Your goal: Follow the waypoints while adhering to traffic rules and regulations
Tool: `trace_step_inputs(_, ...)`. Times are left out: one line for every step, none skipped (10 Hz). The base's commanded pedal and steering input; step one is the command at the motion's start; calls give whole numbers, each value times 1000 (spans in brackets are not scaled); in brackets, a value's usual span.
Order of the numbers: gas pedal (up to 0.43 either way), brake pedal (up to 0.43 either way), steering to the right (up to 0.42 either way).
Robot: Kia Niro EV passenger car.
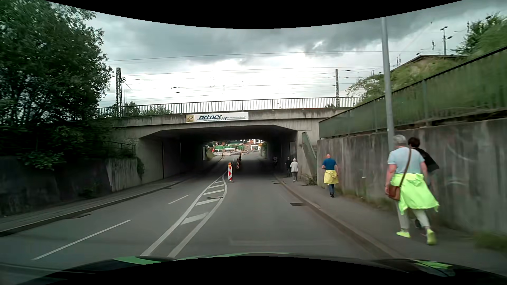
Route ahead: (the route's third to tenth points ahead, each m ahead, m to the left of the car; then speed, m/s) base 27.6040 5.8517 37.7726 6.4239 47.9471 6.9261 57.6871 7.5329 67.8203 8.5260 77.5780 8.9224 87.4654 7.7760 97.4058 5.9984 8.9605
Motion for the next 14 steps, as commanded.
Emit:
trace_step_inputs(0, 0, -10)
trace_step_inputs(0, 0, -10)
trace_step_inputs(0, 0, -10)
trace_step_inputs(0, 12, -10)
trace_step_inputs(0, 171, -10)
trace_step_inputs(0, 213, -10)
trace_step_inputs(0, 232, -10)
trace_step_inputs(0, 232, -10)
trace_step_inputs(0, 238, -13)
trace_step_inputs(0, 238, -15)
trace_step_inputs(0, 232, -16)
trace_step_inputs(0, 232, -16)
trace_step_inputs(0, 220, -16)
trace_step_inputs(0, 79, -16)
